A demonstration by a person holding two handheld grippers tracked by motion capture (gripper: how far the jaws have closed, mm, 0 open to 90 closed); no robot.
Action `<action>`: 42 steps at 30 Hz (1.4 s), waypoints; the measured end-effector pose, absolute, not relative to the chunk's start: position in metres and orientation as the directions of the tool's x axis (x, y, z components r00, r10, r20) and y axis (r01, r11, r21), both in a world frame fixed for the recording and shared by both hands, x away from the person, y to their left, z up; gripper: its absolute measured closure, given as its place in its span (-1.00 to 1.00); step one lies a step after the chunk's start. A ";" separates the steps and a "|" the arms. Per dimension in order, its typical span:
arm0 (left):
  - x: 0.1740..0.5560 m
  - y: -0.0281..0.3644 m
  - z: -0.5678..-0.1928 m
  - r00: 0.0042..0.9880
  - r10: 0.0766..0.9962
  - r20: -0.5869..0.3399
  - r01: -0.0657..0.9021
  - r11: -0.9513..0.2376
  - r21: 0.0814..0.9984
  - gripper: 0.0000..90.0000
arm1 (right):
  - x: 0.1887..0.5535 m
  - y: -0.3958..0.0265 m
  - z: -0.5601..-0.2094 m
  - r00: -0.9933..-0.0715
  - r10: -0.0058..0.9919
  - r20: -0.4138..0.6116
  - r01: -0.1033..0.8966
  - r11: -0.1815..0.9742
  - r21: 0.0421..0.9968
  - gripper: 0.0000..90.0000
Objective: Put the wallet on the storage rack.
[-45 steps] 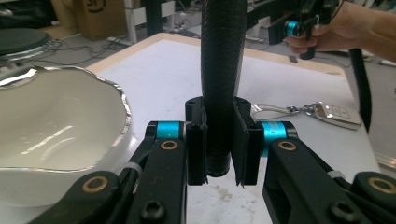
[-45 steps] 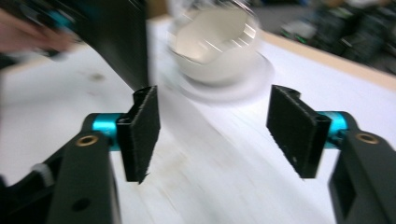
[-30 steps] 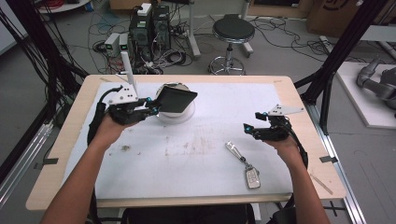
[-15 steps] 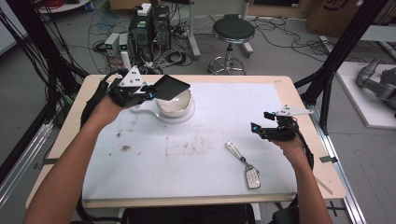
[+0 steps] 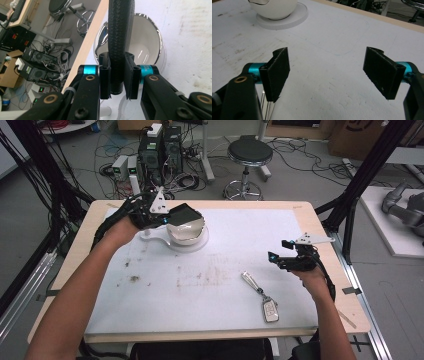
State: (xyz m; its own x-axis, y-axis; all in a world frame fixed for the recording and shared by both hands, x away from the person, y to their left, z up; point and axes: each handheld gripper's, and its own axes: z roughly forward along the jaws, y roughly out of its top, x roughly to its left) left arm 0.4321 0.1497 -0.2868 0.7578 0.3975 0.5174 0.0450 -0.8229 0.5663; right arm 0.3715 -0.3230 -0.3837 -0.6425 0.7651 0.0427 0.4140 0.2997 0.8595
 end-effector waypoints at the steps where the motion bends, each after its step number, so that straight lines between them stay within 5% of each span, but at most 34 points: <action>1: 0.434 0.149 -0.289 0.758 0.389 0.523 0.044 -0.832 0.554 0.72 | 0.372 -0.323 -0.384 -0.642 0.765 0.042 0.414 0.300 0.859 -0.51; 21: 0.459 0.121 -0.321 0.772 0.255 0.582 0.029 -0.929 0.369 0.71 | 0.373 -0.322 -0.386 -0.651 0.758 0.054 0.419 0.299 0.857 -0.51; 32: 0.458 0.135 -0.339 0.793 0.446 0.415 0.140 -0.796 0.589 0.42 | 0.370 -0.324 -0.387 -0.650 0.757 0.067 0.425 0.289 0.858 -0.51; 35: 0.455 0.140 -0.341 0.800 0.418 0.431 0.098 -0.800 0.592 0.69 | 0.370 -0.323 -0.387 -0.647 0.759 0.069 0.427 0.285 0.858 -0.51; 42: 0.453 0.134 -0.339 0.787 0.327 0.524 0.012 -0.856 0.516 0.69 | 0.372 -0.322 -0.388 -0.650 0.757 0.067 0.428 0.291 0.856 -0.51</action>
State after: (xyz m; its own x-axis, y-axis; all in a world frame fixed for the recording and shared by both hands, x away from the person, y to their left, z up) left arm 0.4532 0.1339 -0.3392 0.7866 0.3269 0.5238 0.0122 -0.8564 0.5162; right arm 0.3716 -0.3219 -0.3880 -0.6497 0.7572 0.0669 0.4278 0.2915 0.8556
